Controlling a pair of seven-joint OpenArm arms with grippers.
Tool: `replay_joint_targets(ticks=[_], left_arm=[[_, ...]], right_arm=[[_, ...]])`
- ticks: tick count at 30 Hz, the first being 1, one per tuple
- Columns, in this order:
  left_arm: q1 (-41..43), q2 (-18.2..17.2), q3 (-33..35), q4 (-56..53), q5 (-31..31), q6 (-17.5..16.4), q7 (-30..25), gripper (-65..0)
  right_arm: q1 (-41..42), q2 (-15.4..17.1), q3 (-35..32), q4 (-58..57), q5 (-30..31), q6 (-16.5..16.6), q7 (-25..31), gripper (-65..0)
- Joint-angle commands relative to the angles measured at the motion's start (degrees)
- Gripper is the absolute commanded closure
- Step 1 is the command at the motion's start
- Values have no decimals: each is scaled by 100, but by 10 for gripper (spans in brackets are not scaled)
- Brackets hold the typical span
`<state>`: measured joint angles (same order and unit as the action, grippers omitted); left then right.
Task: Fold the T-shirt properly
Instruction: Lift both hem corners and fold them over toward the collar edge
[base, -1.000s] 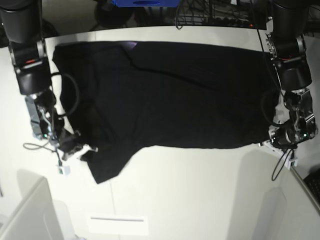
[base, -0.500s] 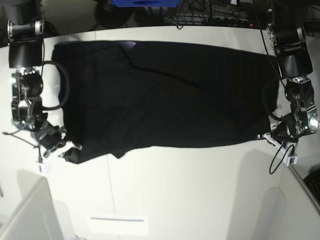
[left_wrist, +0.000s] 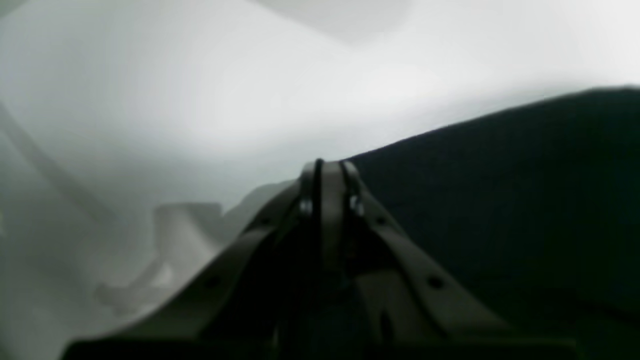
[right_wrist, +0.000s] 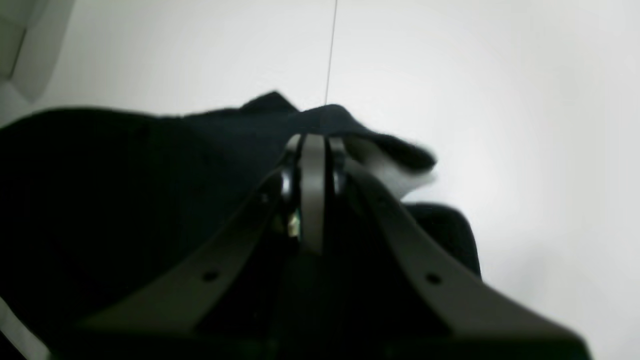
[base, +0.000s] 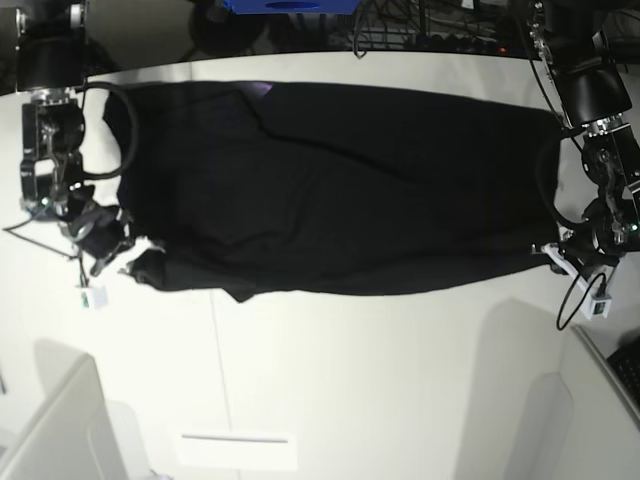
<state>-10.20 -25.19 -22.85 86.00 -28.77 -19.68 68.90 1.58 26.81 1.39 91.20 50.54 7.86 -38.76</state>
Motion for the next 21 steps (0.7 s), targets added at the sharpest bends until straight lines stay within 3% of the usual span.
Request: replay_joint_targets(ticks=[1, 7, 12, 17, 21], left_arm=[[-31, -123, -40, 134, -10, -58, -82, 0], [66, -255, -31, 152, -19, -85, -99, 0], [48, -457, -5, 258, -46, -252, -64, 0], [444, -466, 21, 688, -46, -383, 59, 0], [751, -466, -31, 767, -46, -383, 33, 0]], right_arm=[[-13, 154, 68, 230, 75, 1, 153, 0], [-690, 128, 674, 801, 75, 1, 144, 0], [-1016, 119, 1299, 1285, 75, 1, -480, 0], [-1552, 102, 1457, 1830, 102, 1, -656, 0], [-1956, -180, 1580, 1856, 84, 1, -647, 0]])
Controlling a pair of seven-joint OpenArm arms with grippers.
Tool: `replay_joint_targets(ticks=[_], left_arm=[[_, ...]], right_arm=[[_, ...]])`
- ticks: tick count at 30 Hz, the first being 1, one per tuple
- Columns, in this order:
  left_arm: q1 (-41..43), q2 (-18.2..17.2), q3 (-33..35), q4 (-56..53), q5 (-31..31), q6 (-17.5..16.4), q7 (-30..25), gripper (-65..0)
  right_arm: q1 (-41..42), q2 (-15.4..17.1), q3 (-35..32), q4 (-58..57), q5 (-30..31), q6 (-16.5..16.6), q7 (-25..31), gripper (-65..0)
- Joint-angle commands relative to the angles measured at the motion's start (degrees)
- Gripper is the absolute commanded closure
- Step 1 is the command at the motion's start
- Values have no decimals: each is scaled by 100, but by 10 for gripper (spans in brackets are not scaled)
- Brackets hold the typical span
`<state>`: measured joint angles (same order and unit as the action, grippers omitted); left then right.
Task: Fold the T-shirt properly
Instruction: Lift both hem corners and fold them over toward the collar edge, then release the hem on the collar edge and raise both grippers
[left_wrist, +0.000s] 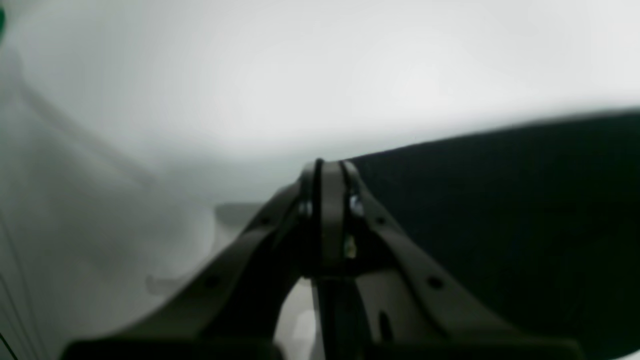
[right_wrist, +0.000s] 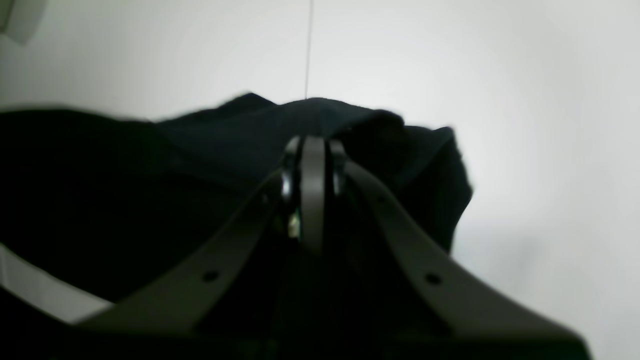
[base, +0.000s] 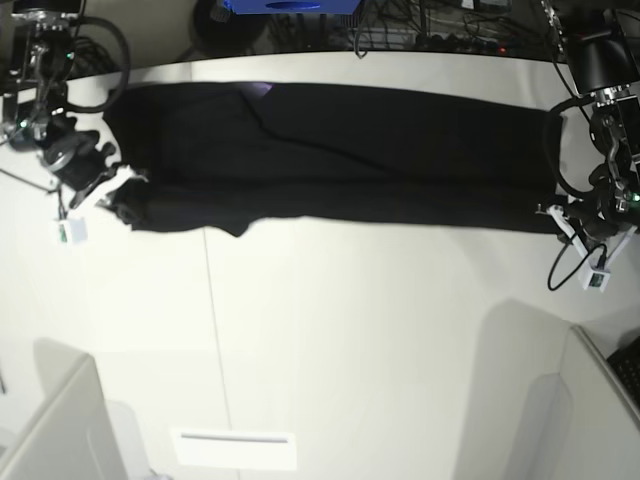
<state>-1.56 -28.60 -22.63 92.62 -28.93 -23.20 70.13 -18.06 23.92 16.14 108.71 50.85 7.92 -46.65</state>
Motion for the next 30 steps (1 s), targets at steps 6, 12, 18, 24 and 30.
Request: replay_joint_targets(ticks=[6, 12, 18, 24, 30], left_arm=[[152, -142, -62, 114, -30, -40, -99, 0], [249, -160, -62, 255, -30, -40, -90, 0], [363, -169, -62, 562, -22, -40, -63, 0], [618, -169, -62, 571, 14, -40, -72, 0], [802, -177, -238, 589, -4, -40, -63, 0]], right_arm=[[-141, -85, 149, 105, 45, -6, 125, 0], [-158, -120, 201, 404, 62, -6, -482, 0], [-317, -392, 606, 589, 45, -6, -1115, 0], [-405, -392, 729, 580, 45, -6, -1625, 0], [-554, -392, 720, 571, 36, -6, -1634, 0]])
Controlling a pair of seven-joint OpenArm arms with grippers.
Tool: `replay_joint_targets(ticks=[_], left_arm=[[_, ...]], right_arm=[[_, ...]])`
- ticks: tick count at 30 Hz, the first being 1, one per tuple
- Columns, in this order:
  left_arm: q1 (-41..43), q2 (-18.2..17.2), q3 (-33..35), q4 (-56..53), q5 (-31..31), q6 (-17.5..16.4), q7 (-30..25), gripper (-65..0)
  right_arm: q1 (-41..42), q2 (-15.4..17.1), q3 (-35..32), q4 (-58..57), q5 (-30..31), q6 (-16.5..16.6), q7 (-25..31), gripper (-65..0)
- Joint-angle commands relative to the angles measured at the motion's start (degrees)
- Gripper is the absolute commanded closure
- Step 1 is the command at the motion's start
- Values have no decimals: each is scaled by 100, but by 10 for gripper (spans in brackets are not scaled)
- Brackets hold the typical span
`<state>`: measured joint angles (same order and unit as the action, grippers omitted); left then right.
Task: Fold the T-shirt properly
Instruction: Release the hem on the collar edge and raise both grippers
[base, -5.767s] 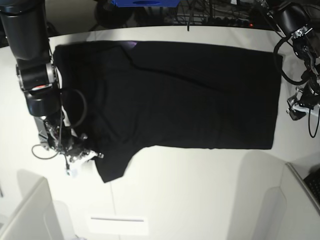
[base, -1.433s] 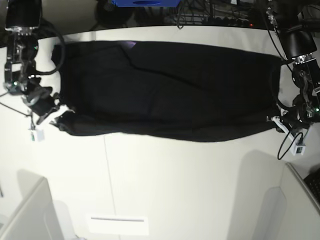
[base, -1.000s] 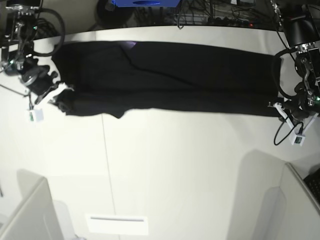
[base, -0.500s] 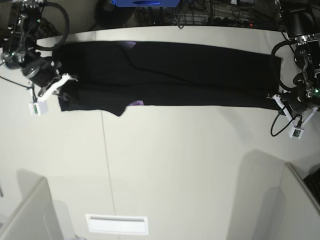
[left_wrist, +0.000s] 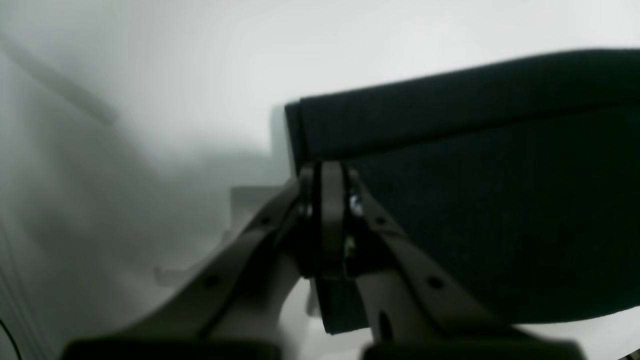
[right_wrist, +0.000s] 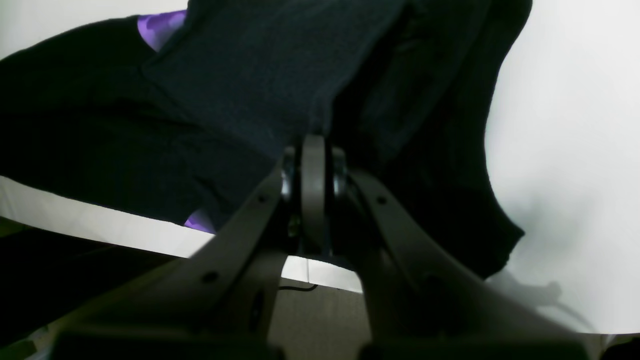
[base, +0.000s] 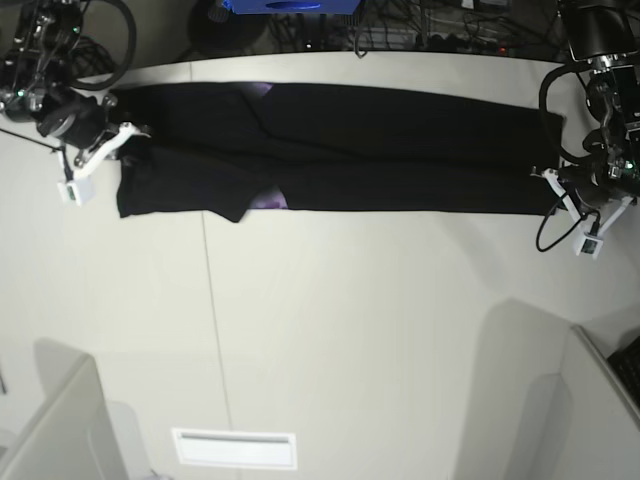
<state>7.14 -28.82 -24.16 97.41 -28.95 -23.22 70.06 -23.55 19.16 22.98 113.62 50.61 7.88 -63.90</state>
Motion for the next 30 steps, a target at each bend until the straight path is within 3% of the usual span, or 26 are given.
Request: replay_joint_targets(ticks=[1, 11, 24, 25, 28, 30], left_arm=[[-32, -156, -182, 154, 16, -38, -57, 0], [522, -252, -313, 374, 16, -38, -92, 0], [557, -252, -313, 374, 16, -29, -57, 0], [557, -252, -313, 383, 16, -29, -57, 0], [557, -252, -313, 400, 16, -29, -57, -2], [557, -252, -340, 409, 16, -29, -57, -143]], right_arm=[[-14, 84, 36, 79, 60, -1, 91, 0], [-76, 75, 1, -167, 51, -1, 91, 0], [-93, 75, 36, -351, 51, -19, -50, 0], [-93, 75, 36, -351, 51, -54, -50, -14], [-93, 75, 36, -334, 51, -529, -32, -182], [-93, 75, 45, -334, 51, -792, 12, -216]])
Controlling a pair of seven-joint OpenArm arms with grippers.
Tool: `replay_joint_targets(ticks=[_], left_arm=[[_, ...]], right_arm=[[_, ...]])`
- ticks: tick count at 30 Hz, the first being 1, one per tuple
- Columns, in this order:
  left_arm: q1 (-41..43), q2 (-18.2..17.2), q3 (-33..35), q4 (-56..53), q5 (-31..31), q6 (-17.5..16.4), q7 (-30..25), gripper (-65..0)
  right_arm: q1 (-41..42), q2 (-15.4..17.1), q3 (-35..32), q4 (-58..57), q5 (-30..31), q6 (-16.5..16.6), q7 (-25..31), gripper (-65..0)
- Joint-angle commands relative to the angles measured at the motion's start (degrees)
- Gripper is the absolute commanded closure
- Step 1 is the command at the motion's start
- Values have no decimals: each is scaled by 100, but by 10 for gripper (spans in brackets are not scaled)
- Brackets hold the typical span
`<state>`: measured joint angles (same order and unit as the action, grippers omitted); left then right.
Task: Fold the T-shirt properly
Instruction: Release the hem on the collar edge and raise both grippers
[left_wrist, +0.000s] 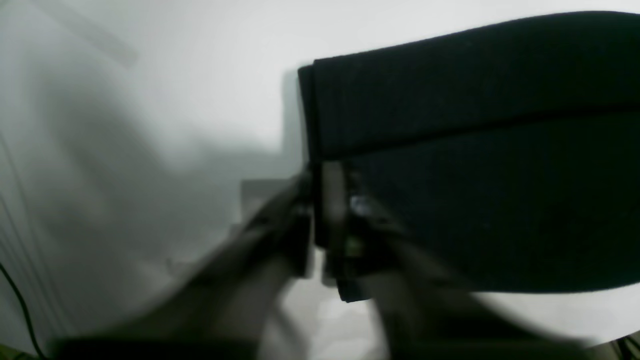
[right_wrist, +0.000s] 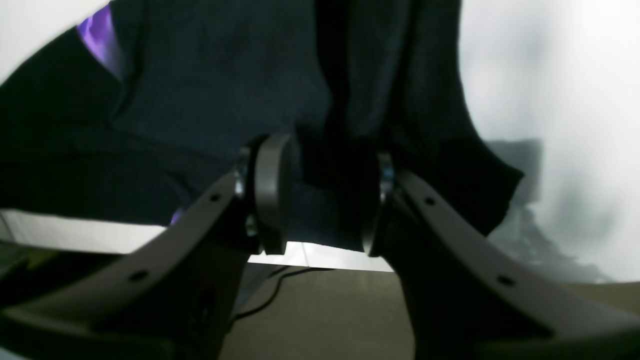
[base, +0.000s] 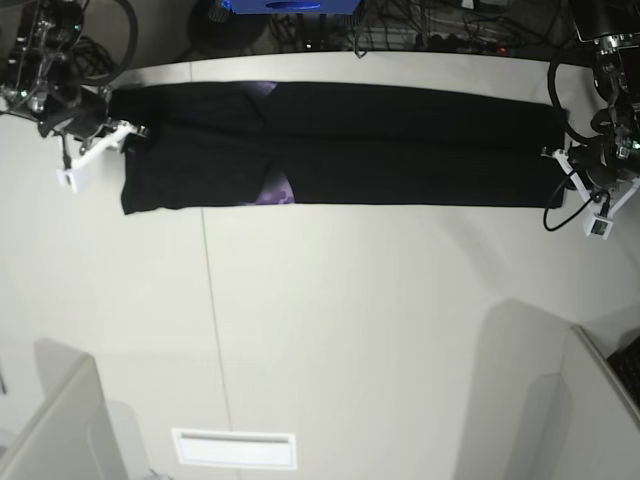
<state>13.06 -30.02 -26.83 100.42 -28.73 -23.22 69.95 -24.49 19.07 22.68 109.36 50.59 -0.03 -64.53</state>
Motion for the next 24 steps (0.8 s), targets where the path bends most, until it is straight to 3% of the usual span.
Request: replay_joint_targets(ticks=[1, 3, 5, 7, 10, 12, 14, 15, 16, 19, 24], left_arm=[[-36, -132, -91, 107, -15, -29, -46, -209], [-36, -132, -108, 107, -41, -29, -46, -336], [-44, -132, -117, 134, -50, -29, -46, -415], [-53, -132, -135, 318, -50, -29, -46, -462], [-36, 44, -539, 793, -68, -38, -28, -467], [-36, 316, -864, 1030, -68, -47, 86, -397], [-62, 598, -952, 1066, -68, -47, 297, -193], [-44, 712, -952, 1022, -59, -47, 323, -56], [-36, 844, -943, 951, -15, -47, 315, 0], [-36, 1090, -943, 687, 3, -47, 315, 0], [-44, 1108, -477, 327, 12, -12, 306, 0]], right_arm=[[1, 84, 75, 92, 53, -80, 75, -216], [18, 84, 75, 119, 53, -124, 102, -216], [10, 84, 75, 136, 53, -124, 269, -216], [10, 84, 75, 145, 71, -124, 436, -216], [1, 84, 66, 453, 106, -107, 726, -216], [1, 84, 22, 602, 194, 16, 840, -209], [27, 84, 14, 567, 308, 394, 858, -134], [45, 75, 14, 541, 308, 562, 831, -63], [80, 67, 5, 514, 308, 676, 831, 0], [168, -127, -30, 224, 273, 570, 779, 0], [344, -153, -320, -259, -465, 579, 787, 0]])
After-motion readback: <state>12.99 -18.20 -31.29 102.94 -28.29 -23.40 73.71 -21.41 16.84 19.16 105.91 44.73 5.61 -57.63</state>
